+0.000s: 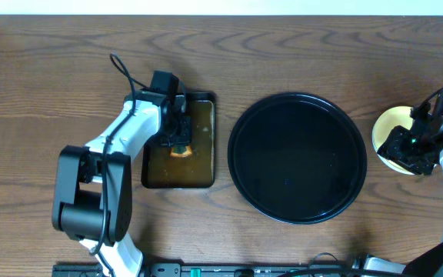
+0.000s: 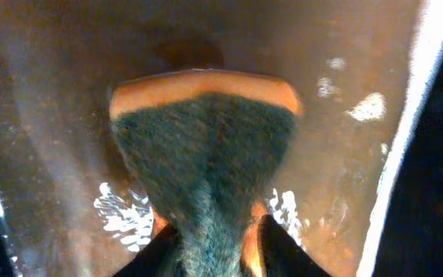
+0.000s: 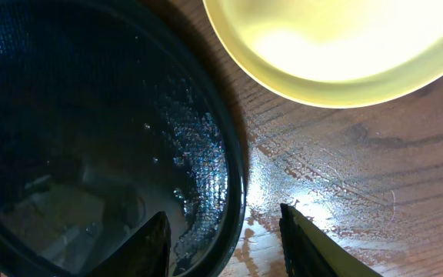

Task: Clean dirty plates on tray and stack at the side

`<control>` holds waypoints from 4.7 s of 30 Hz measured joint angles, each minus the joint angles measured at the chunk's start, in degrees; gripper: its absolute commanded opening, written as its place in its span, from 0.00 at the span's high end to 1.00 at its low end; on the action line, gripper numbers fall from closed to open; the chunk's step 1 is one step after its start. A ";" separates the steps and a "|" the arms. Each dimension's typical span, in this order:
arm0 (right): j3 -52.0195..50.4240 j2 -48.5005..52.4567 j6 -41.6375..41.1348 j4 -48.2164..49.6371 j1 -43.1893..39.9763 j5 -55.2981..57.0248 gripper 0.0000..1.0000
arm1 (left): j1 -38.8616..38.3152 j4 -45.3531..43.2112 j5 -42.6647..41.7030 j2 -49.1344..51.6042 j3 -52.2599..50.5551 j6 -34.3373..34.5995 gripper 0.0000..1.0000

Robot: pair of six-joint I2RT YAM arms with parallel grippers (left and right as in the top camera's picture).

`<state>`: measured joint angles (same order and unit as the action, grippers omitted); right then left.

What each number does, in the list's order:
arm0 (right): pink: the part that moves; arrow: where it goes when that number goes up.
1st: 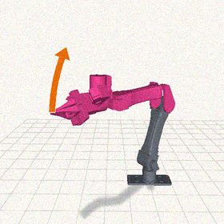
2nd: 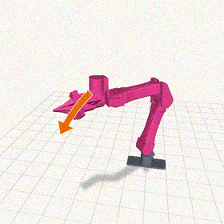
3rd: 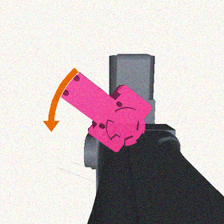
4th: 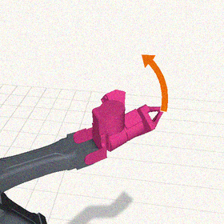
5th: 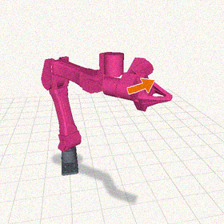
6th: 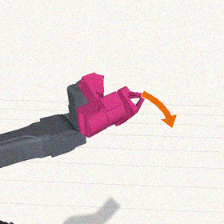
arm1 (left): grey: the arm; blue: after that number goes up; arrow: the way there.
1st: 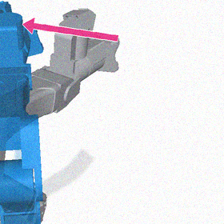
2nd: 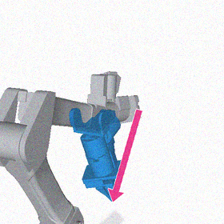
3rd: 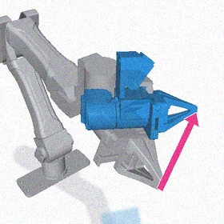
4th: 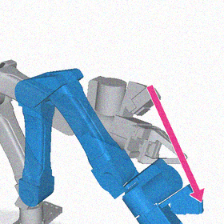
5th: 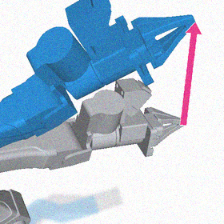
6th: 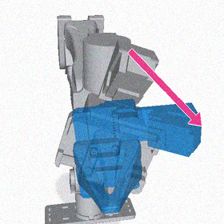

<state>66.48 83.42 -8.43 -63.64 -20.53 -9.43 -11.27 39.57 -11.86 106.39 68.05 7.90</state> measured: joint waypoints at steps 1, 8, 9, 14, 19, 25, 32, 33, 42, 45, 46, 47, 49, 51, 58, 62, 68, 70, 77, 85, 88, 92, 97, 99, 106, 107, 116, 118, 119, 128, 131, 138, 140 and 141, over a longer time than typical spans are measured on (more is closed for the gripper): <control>0.00 0.00 0.00 0.00 0.00 0.00 0.55 | -0.31 0.17 0.63 -0.66 0.00 -0.17 0.59; 0.00 0.00 0.07 0.44 0.00 -0.13 0.54 | -0.74 0.48 3.65 -8.98 -0.02 -0.44 0.50; 0.00 0.00 0.31 0.44 0.00 -0.46 0.54 | -0.74 0.46 3.78 -10.40 -0.02 -0.55 0.48; 0.00 0.00 3.15 1.55 0.76 -4.50 0.52 | -0.76 0.48 4.33 -15.82 -0.02 -0.46 0.46; 0.00 0.00 5.57 4.11 5.84 -6.43 0.46 | -0.76 1.81 4.85 -17.05 -0.02 -0.31 0.46; 0.00 0.00 7.80 3.85 12.04 -6.84 0.01 | -0.79 10.36 10.99 -17.03 -0.09 4.11 0.41; 0.00 0.00 8.50 0.09 14.88 -6.05 0.01 | -0.79 20.68 13.86 -17.05 -0.20 7.80 0.42; 0.00 0.00 8.33 -0.44 15.21 -5.49 0.01 | -0.79 21.29 14.01 -17.05 -0.20 8.17 0.42; -7.80 -6.93 4.87 3.89 18.95 -0.44 0.01 | -0.79 20.74 14.45 -26.21 -3.41 9.05 0.41; -12.20 -13.05 3.48 6.88 20.15 0.28 0.01 | -0.79 18.34 14.53 -34.14 -7.72 9.07 0.41; -14.69 -17.25 3.13 8.74 20.92 0.44 0.01 | -0.79 17.46 14.64 -37.29 -9.49 9.05 0.41; -16.22 -20.11 2.75 9.53 21.35 0.70 0.01 | -0.79 16.68 14.73 -40.37 -11.13 9.05 0.41; -18.69 -25.83 1.99 10.60 21.88 1.62 0.01 | -0.79 14.58 14.84 -46.66 -14.27 9.03 0.39; -20.50 -31.58 1.09 10.78 22.21 2.78 0.01 | -0.79 12.76 14.88 -54.03 -17.49 8.66 0.23; -21.94 -45.70 -0.57 10.82 22.21 4.70 0.01 | -0.79 10.64 15.04 -71.52 -23.56 9.25 0.21; -21.97 -48.13 -0.79 10.82 22.21 5.05 0.01 | -0.79 10.62 15.04 -74.77 -23.80 9.27 0.21; -22.01 -48.17 -0.83 10.64 22.21 5.20 0.01 | -0.79 10.62 15.04 -75.17 -23.80 9.27 0.21; -22.03 -48.17 -0.83 10.58 22.21 5.22 0.01 | -0.79 10.60 15.04 -75.17 -23.80 9.27 0.20; -22.03 -48.17 -1.14 10.58 22.21 5.22 0.01 | -0.79 10.60 15.04 -75.17 -23.80 9.27 0.20; -22.10 -48.30 -1.07 10.56 22.21 5.73 0.01 | -0.79 10.60 15.04 -75.17 -23.80 9.27 0.20; -22.51 -48.96 -0.50 11.37 22.21 6.86 0.01 | -0.79 10.60 15.04 -75.17 -23.80 9.27 0.20; -25.46 -52.76 0.85 18.62 22.21 7.78 0.01 | -0.79 10.56 15.02 -75.17 -23.80 9.27 0.20; -33.35 -62.40 2.14 30.32 22.21 8.02 0.01 | -0.79 10.56 15.04 -75.17 -23.89 9.27 0.20; -37.07 -66.25 2.40 34.27 22.21 8.02 0.01 | -0.79 10.56 15.04 -75.17 -23.89 9.27 0.20; -49.37 -76.32 3.23 50.38 23.10 8.17 0.01 | -0.79 10.54 15.06 -75.17 -23.89 9.27 0.20; -51.12 -77.24 3.30 53.11 23.15 8.17 0.01 | -0.79 10.54 15.06 -75.17 -23.89 9.27 0.20; -64.98 -82.64 3.58 70.51 23.17 7.93 0.01 | -0.79 10.54 15.06 -75.17 -23.89 9.27 0.20; -65.77 -82.71 4.26 67.78 23.32 7.69 0.01 | -0.79 10.54 15.04 -75.17 -23.89 9.27 0.20; -65.90 -82.73 5.07 65.22 23.37 7.26 0.01 | -0.79 10.54 15.04 -75.17 -23.89 9.27 0.19; -66.10 -82.77 9.27 60.02 23.69 4.20 0.01 | -0.79 10.54 15.04 -75.17 -23.89 9.27 0.20; -66.10 -82.77 9.57 60.02 23.69 4.00 0.01 | -0.79 10.51 15.04 -75.17 -23.89 9.27 0.20; -66.10 -82.77 9.81 60.02 23.69 3.87 0.01 | -0.79 10.51 15.04 -75.17 -23.89 9.27 0.20; -66.10 -82.77 9.99 60.02 23.69 3.85 0.01 | -0.79 10.54 15.04 -75.17 -23.89 9.27 0.20; -66.10 -82.77 9.99 60.02 23.69 3.85 0.01 | -0.79 10.54 15.06 -75.17 -23.89 9.27 0.20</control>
<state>0.38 0.64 1.56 -3.62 3.16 -5.58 -12.05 50.11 3.20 31.22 44.16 17.17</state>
